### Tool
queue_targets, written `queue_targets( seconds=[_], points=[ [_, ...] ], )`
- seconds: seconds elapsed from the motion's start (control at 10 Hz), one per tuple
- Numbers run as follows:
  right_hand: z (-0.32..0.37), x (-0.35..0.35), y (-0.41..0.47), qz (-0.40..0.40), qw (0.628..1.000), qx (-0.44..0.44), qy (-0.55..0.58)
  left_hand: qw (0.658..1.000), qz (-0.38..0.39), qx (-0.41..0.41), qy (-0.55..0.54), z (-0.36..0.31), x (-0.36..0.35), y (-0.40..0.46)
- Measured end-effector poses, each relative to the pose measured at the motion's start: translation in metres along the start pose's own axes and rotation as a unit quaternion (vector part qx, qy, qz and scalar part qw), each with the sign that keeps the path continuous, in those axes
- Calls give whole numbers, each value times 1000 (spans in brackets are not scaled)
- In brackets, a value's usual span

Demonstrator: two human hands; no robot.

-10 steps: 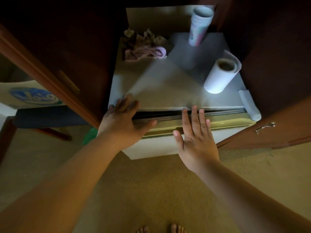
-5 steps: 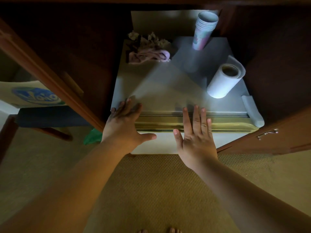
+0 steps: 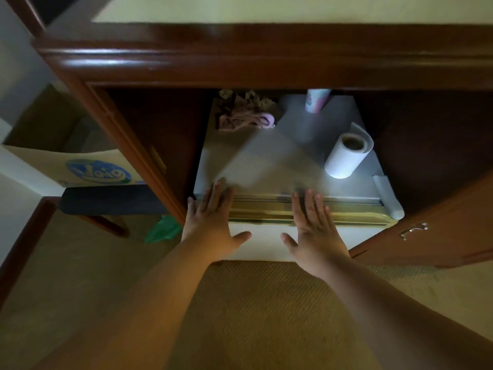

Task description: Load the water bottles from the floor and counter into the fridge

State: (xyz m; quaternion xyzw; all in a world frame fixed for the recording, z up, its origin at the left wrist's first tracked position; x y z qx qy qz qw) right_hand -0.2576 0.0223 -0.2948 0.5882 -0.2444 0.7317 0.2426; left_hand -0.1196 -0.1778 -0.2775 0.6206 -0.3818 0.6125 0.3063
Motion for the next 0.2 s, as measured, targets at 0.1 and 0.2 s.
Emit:
queue_targets(
  seconds=[0.1, 0.2],
  points=[
    [-7, 11, -37, 44, 998, 16, 37, 998, -41, 21, -48, -4, 5, -51],
    [-18, 3, -123, 178, 980, -51, 75, 990, 45, 84, -100, -13, -1, -140]
  ],
)
Point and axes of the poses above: each hand's wrist, its own y-axis towards the middle knuckle, its own x-axis out of the back of the hand, z = x × y, the point moved 4 cm from there along y, towards the middle knuckle, and after that the axes turned 10 degrees about -z, right-handed, at the moved point
